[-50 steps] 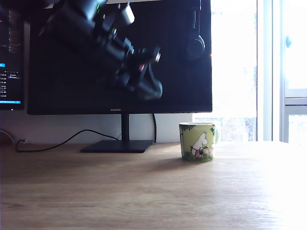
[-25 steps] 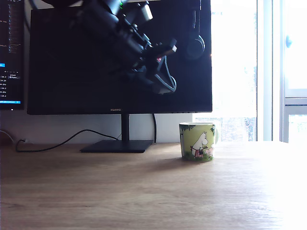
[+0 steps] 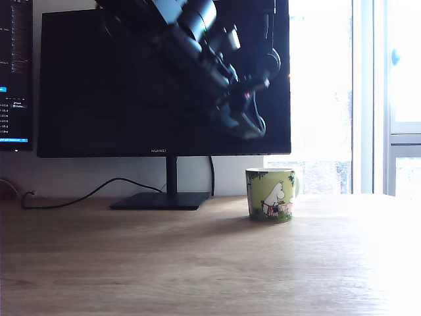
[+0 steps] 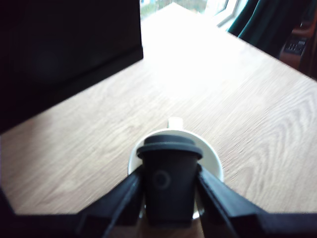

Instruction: Pick up the coffee capsules from the table one by one and drop them inside the nearest coffee cup

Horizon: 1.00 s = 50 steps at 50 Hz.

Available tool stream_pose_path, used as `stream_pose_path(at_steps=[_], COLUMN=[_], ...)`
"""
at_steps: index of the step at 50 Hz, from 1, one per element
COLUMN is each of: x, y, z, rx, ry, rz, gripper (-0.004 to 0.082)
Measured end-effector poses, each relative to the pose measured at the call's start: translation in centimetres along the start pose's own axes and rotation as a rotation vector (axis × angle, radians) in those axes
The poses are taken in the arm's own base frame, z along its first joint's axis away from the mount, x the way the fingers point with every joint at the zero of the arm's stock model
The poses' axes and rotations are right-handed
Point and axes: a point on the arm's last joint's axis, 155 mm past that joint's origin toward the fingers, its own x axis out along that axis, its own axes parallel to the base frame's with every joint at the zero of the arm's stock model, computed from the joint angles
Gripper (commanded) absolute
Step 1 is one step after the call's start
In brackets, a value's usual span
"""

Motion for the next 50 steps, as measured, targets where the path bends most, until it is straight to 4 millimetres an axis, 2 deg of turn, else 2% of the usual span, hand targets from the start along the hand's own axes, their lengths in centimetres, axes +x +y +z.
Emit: stream_pose_path(at_steps=[6, 13, 43, 46, 48, 50], x=[1.5, 2.1, 2.3, 2.3, 2.3, 2.3], y=[0.2, 0.3, -1.1, -1.1, -1.2, -1.2], z=[-1.6, -2.4, -0.7, -0.6, -0.5, -0.3], rx=[-0.012, -0.016, 0.01, 0.011, 0.012, 0.014], ry=[0.052, 0.069, 0.015, 0.012, 0.007, -0.003], rz=[-0.008, -0.011, -0.029, -0.032, -0.035, -0.039], gripper=[0.0181, 0.0181, 0.0186, 0.0244, 0.0367, 0.0533])
